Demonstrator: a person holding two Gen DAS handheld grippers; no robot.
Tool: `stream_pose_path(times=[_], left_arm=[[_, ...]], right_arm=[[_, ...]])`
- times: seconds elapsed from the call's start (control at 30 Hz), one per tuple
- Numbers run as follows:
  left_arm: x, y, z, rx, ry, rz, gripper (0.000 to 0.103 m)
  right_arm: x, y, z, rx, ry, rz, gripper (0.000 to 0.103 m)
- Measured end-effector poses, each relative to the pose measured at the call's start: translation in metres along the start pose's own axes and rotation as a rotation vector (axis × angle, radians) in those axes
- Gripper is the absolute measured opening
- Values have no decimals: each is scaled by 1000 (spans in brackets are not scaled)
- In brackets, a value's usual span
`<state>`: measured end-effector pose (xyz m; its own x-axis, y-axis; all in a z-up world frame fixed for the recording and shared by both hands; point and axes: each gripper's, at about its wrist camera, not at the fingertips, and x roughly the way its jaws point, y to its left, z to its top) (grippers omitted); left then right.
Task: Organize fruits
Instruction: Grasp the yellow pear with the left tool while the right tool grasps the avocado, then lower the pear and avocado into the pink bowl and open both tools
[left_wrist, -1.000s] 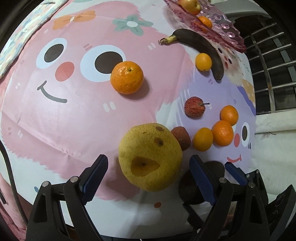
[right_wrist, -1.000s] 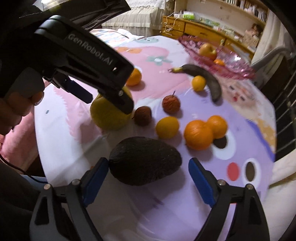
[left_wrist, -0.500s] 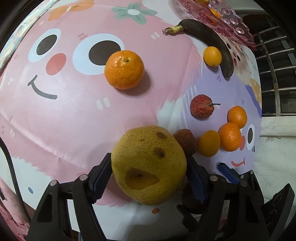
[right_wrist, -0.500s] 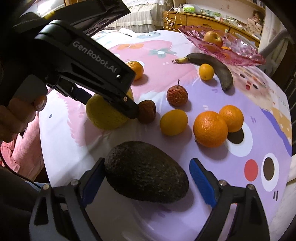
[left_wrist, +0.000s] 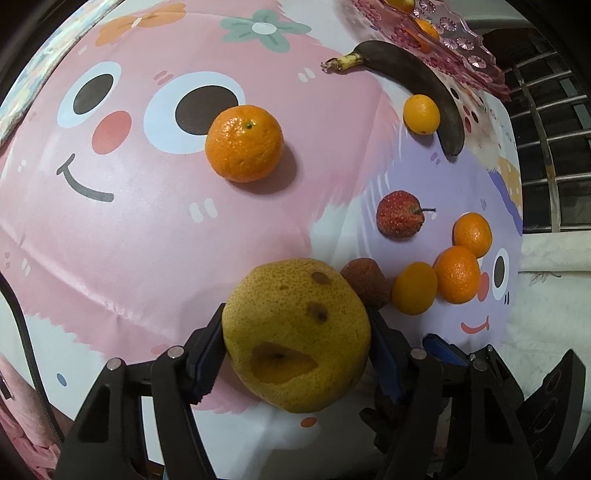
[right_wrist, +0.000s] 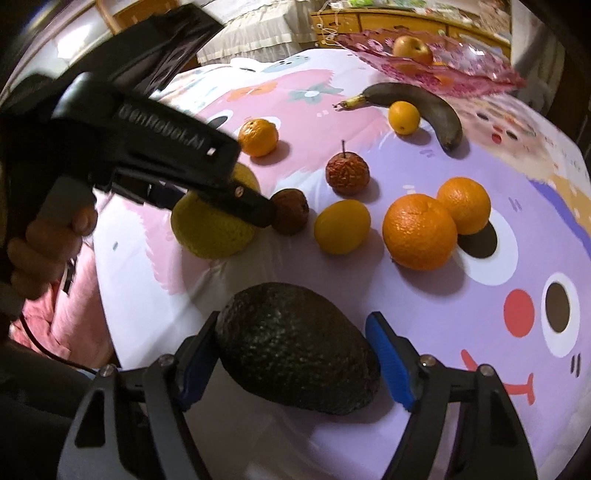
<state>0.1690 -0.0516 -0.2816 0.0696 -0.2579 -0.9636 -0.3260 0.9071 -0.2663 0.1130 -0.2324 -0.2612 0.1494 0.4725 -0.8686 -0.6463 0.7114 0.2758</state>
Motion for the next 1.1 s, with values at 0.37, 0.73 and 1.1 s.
stream_pose_path(times=[0.37, 0.73, 1.1], left_arm=[[-36, 7, -12, 24, -33, 3, 67], [-99, 7, 19, 124, -97, 37, 67], [-154, -3, 83, 268, -165, 28, 67]], right_arm=[[-9, -6, 3, 76, 20, 47, 77], [-35, 2, 24, 125, -58, 5, 77], [-69, -7, 84, 229, -215, -140, 77]])
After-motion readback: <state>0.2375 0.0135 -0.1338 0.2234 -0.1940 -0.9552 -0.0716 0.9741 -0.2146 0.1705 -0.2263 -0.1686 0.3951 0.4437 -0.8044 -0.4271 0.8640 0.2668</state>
